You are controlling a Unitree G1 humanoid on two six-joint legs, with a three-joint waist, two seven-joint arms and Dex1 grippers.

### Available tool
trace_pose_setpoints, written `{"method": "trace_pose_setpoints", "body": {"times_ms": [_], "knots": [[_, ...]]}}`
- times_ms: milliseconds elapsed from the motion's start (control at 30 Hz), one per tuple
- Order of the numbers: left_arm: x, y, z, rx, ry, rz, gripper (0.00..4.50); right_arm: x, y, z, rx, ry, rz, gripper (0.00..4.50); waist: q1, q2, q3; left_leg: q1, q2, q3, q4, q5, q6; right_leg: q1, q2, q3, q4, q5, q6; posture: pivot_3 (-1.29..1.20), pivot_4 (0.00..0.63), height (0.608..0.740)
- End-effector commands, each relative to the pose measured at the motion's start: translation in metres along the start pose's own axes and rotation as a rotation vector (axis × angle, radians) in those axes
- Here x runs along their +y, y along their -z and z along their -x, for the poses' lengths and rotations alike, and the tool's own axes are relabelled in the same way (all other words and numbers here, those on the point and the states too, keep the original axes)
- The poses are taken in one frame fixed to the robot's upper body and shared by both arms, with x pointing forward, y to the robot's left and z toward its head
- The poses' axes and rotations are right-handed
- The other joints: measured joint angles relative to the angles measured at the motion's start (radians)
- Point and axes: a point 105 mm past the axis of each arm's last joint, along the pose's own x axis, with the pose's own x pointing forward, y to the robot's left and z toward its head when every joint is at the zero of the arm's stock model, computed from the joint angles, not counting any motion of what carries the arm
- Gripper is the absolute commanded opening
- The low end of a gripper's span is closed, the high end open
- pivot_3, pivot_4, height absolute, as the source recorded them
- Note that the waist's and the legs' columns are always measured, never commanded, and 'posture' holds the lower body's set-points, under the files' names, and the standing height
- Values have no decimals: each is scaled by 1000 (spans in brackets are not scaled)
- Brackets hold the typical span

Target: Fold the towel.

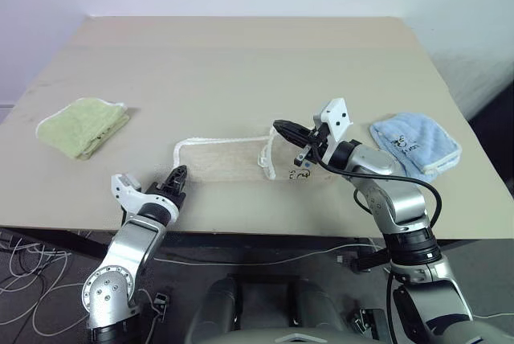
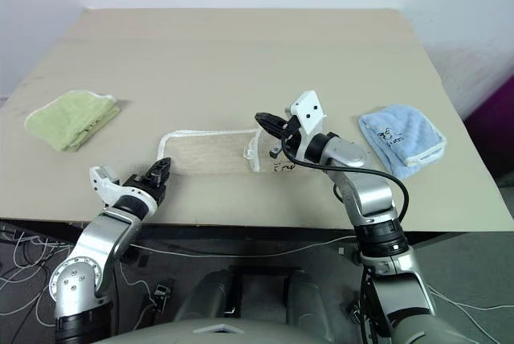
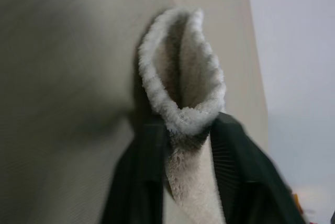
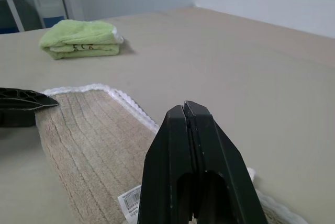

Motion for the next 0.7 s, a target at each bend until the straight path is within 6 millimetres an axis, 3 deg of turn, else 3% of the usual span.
{"method": "trace_pose_setpoints", "body": {"times_ms": [33, 267, 533, 700], "knots": [[-13, -6, 0, -33, 47, 6, 37, 0, -16, 3, -47, 7, 44, 0, 0, 0, 0, 0, 0, 0, 0, 0, 0, 0, 0, 0, 0, 0, 0, 0, 150, 740], [-15, -19, -2, -68, 68, 0, 37, -1, -14, 10, -31, 20, 52, 0, 0, 0, 0, 0, 0, 0, 0, 0, 0, 0, 0, 0, 0, 0, 0, 0, 150, 740], [-13, -79, 4, -207, 105, -93, 37, -7, -12, 24, -9, 71, 68, 0, -6, -1, 1, 0, 0, 0, 0, 0, 0, -1, 1, 0, 0, 0, 0, 0, 150, 740], [-30, -110, 6, -240, 184, -224, 37, -10, -11, 27, -8, 95, 72, 0, -6, -2, 2, -1, 1, 0, -1, 0, 0, -1, 1, 0, 0, 0, 0, 0, 150, 740]]}}
